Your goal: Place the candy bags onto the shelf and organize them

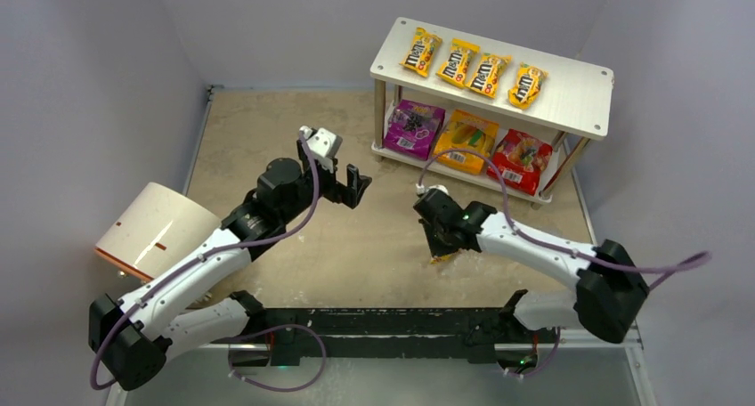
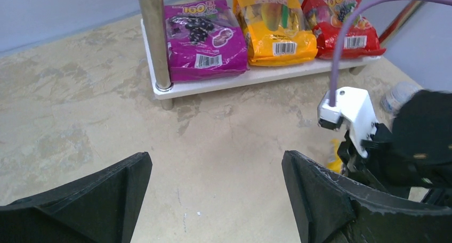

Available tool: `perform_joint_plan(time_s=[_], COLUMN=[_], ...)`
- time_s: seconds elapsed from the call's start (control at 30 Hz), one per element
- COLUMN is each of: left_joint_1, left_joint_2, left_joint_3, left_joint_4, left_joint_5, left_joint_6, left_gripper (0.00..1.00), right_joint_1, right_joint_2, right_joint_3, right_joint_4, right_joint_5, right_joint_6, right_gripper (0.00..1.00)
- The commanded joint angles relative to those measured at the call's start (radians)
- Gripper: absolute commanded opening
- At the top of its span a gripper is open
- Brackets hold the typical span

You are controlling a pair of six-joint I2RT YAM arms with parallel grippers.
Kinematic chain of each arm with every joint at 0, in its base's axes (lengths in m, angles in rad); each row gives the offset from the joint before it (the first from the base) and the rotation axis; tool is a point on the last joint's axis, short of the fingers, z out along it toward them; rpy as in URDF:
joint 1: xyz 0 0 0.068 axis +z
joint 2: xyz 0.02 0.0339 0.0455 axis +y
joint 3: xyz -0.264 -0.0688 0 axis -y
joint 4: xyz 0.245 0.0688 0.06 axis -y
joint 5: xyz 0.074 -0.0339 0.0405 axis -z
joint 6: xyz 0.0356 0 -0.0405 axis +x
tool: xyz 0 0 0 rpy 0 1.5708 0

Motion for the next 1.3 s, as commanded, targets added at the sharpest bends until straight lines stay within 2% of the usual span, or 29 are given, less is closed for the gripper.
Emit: perform_joint_plan(time_s=[0.0,0.13,0.2,0.27,0.47,0.57,0.63,0.83,1.0,1.03,1.1,1.13,1.17,1.2,1.27], left_joint_1=[0.001,0.017,0.041,0.064,0.072,0.073,0.072,0.070,0.071,0.072,0.071,0.071,0.070,0.071,0.072], left_joint_2=[0.029,0.057,0.067,0.079,0.143,0.156,0.174,0.207,0.222,0.226,0.229,0.229,0.225,0.219,0.197], left_joint_3=[0.072,0.102,0.104,0.090,0.024,-0.027,-0.032,-0.031,-0.028,-0.027,-0.025,-0.024,-0.026,-0.028,-0.040], left_joint_4=[-0.057,-0.195,-0.249,-0.265,-0.135,-0.031,-0.026,-0.055,-0.030,-0.021,-0.007,0.012,0.048,0.079,0.167], left_joint_5=[-0.094,-0.146,-0.088,0.033,0.324,0.371,0.370,0.331,0.370,0.381,0.394,0.399,0.401,0.403,0.417], left_joint_6=[-0.166,-0.312,-0.369,-0.410,-0.510,-0.561,-0.573,-0.577,-0.567,-0.565,-0.557,-0.546,-0.527,-0.506,-0.448], left_gripper=[1.00,1.00,1.00,1.00,1.00,1.00,0.99,0.72,0.30,0.21,0.07,0.01,0.00,0.00,0.00], right_joint_1=[0.024,0.085,0.105,0.134,0.165,0.166,0.168,0.168,0.170,0.169,0.170,0.169,0.169,0.169,0.168], right_joint_2=[-0.168,-0.260,-0.274,-0.272,-0.208,-0.172,-0.160,-0.161,-0.161,-0.165,-0.181,-0.196,-0.214,-0.239,-0.300], right_joint_3=[-0.004,-0.050,-0.063,-0.078,-0.046,-0.010,0.001,0.011,0.012,0.011,0.004,-0.005,-0.014,-0.026,-0.066], right_joint_4=[0.404,0.604,0.665,0.710,0.787,0.759,0.759,0.775,0.775,0.770,0.775,0.779,0.781,0.778,0.805], right_joint_5=[-0.290,-0.399,-0.438,-0.445,-0.485,-0.472,-0.469,-0.462,-0.439,-0.444,-0.425,-0.418,-0.406,-0.397,-0.329], right_joint_6=[-0.446,-0.657,-0.772,-0.894,-1.071,-1.111,-1.125,-1.137,-1.130,-1.122,-1.079,-1.052,-1.008,-0.951,-0.828], right_gripper=[0.00,0.00,0.00,0.00,0.00,0.00,0.00,0.00,0.03,0.08,0.34,0.50,0.70,0.95,0.99])
